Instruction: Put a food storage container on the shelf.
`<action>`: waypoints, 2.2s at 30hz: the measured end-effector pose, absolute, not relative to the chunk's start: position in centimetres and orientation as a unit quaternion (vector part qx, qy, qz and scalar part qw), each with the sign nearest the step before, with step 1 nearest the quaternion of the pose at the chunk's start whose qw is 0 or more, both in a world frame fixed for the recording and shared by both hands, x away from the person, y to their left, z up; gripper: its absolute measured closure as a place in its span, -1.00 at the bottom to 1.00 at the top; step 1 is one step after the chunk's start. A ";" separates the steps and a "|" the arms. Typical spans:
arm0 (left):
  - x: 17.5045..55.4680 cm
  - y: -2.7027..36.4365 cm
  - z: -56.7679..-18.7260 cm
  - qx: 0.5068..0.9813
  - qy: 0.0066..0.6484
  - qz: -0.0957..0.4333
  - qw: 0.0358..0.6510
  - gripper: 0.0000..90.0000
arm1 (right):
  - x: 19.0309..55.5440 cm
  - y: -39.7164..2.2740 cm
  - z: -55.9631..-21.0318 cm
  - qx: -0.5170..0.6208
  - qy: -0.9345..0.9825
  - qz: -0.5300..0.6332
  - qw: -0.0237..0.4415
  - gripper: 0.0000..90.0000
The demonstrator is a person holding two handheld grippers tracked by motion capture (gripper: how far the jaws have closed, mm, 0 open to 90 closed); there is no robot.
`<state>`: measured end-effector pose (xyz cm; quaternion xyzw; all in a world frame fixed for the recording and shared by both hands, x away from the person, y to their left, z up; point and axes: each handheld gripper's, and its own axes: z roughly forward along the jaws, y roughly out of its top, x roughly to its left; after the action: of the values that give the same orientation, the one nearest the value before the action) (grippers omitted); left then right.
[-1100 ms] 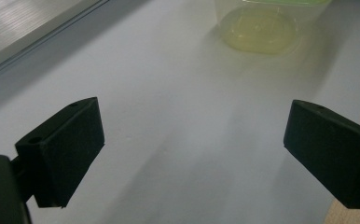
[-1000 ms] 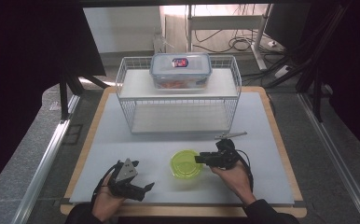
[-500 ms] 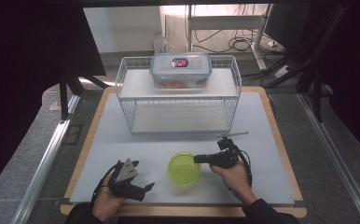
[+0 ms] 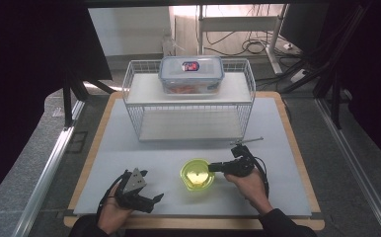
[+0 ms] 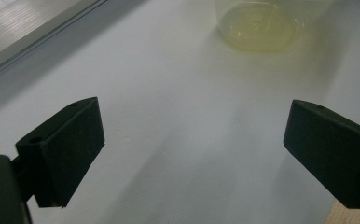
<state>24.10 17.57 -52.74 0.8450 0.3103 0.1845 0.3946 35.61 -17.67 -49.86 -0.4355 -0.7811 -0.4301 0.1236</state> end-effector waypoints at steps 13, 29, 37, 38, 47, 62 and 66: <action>24.1 17.6 -52.8 0.846 0.308 0.184 0.395 -0.89 | 37.1 -16.9 -50.6 -0.458 -0.746 -0.445 0.187 0.80; 24.0 17.8 -52.5 0.835 0.315 0.188 0.411 -0.89 | 36.8 -17.5 -47.9 -0.448 -0.723 -0.485 0.203 0.82; 24.0 18.0 -52.4 0.830 0.315 0.180 0.423 -0.91 | 37.2 -17.9 -45.5 -0.441 -0.715 -0.508 0.190 0.82; 24.0 18.0 -52.4 0.830 0.315 0.179 0.425 -0.91 | 37.2 -18.0 -45.1 -0.442 -0.714 -0.509 0.190 0.82; 24.1 18.0 -52.4 0.829 0.315 0.179 0.426 -0.92 | 38.0 -18.3 -42.5 -0.438 -0.706 -0.527 0.180 0.82; 24.1 18.0 -52.4 0.830 0.312 0.182 0.425 -0.91 | 39.4 -18.6 -37.4 -0.426 -0.697 -0.556 0.153 0.82; 24.1 18.0 -52.4 0.829 0.314 0.182 0.426 -0.91 | 39.9 -18.5 -36.0 -0.426 -0.697 -0.558 0.146 0.82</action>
<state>24.06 18.00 -52.37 0.8288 0.3135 0.1822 0.4260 39.87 -18.48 -35.96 -0.4255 -0.6973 -0.5580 0.1460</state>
